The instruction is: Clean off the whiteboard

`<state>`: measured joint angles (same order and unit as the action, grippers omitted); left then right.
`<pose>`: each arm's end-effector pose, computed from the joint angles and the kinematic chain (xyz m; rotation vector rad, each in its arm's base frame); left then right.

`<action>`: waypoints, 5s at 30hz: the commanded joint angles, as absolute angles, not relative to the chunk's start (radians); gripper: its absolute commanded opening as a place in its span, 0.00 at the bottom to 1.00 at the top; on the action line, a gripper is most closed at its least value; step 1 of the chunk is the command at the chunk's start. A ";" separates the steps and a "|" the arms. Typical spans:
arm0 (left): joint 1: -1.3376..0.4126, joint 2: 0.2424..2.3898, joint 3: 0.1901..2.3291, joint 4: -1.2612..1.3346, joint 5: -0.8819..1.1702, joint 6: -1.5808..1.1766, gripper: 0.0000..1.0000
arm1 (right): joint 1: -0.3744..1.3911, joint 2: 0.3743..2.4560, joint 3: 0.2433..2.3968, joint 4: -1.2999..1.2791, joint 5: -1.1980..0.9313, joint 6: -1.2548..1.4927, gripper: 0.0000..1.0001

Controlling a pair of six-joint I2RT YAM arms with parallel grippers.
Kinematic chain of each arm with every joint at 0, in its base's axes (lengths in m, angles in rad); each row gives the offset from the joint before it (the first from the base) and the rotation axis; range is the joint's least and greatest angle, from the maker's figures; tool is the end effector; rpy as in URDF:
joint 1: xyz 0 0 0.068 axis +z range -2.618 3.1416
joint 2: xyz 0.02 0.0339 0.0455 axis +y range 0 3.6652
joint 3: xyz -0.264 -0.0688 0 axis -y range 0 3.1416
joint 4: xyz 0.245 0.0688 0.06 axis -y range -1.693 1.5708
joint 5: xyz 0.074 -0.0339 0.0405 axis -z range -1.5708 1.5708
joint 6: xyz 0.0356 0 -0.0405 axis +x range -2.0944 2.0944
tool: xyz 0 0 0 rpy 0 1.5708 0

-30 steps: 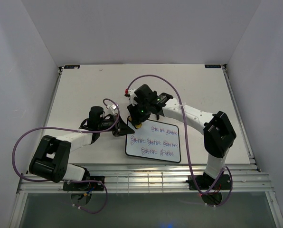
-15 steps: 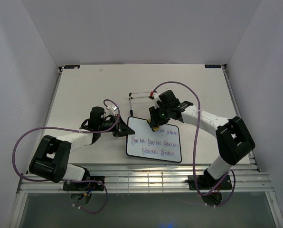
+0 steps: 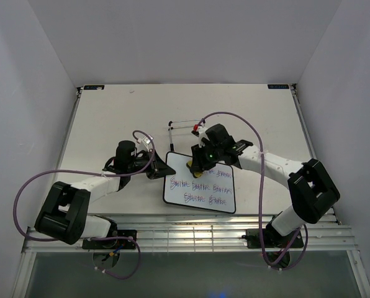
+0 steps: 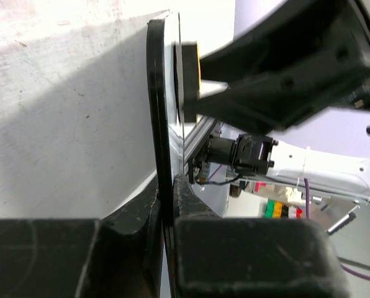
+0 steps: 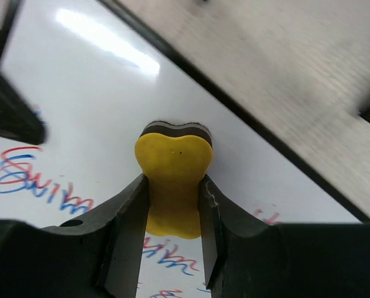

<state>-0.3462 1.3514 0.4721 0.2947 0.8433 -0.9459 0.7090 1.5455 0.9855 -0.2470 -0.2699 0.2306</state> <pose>0.2228 -0.1086 0.1668 -0.1522 2.4003 -1.5938 0.2425 0.2206 0.2199 -0.7174 2.3721 0.7495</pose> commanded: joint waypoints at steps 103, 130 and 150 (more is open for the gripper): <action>-0.296 1.075 0.255 0.428 0.598 -1.057 0.00 | 0.859 1.720 1.109 -0.393 -0.130 0.299 0.31; -0.365 1.083 0.279 0.460 0.511 -1.141 0.00 | 1.123 1.644 1.178 -0.457 -0.022 0.327 0.33; -0.376 1.092 0.275 0.466 0.515 -1.143 0.00 | 1.175 1.689 1.298 -0.496 -0.100 0.311 0.33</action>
<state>-0.3626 1.1080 0.2405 0.3962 0.5350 -1.1564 1.1248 1.6505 1.2499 -0.5007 -0.0242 0.3218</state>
